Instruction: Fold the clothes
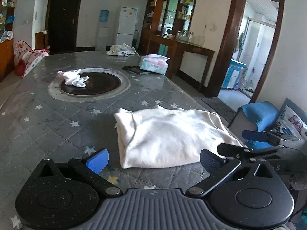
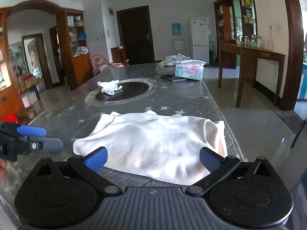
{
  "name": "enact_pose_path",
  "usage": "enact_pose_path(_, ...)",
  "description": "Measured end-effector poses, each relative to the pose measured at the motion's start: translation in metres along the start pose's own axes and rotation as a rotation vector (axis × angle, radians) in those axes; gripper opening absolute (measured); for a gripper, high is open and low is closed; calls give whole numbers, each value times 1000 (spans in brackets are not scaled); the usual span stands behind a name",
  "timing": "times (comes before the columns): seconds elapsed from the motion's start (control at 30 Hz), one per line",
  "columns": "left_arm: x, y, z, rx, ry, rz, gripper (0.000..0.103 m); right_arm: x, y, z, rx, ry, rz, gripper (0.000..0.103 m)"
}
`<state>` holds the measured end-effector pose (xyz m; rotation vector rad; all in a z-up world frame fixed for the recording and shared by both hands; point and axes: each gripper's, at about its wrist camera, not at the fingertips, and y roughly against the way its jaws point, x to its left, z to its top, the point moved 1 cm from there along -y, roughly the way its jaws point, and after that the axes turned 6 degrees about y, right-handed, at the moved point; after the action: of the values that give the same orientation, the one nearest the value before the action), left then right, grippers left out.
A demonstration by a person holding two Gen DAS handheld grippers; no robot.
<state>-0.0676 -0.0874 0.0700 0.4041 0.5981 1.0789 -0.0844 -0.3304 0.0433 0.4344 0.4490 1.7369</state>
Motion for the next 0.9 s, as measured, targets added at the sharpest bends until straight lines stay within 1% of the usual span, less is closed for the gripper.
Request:
enact_pose_path(0.07,-2,2,-2,2,-5,9,103,-1,2,0,-8,-24,16,103)
enact_pose_path(0.13,-3,2,-4,12,-15,18,103,-1,5,-1,-12,-41,0,103)
enact_pose_path(0.27,-1,4,-6,23,3,36,103,2,8,-2,19,-44,-18,103)
enact_pose_path(0.33,0,4,-7,29,14,53,103,3,10,-3,24,-35,-46,103)
enact_pose_path(0.4,1,4,-8,38,13,53,103,5,12,-4,26,-25,-77,103)
enact_pose_path(0.53,-2,4,-10,40,10,67,103,5,14,-7,35,-44,-106,103)
enact_pose_path(0.67,-5,3,-13,47,5,79,103,3,15,-10,36,-89,-117,103)
enact_pose_path(0.9,-8,2,-18,60,7,84,103,3,15,-13,41,-130,-134,103)
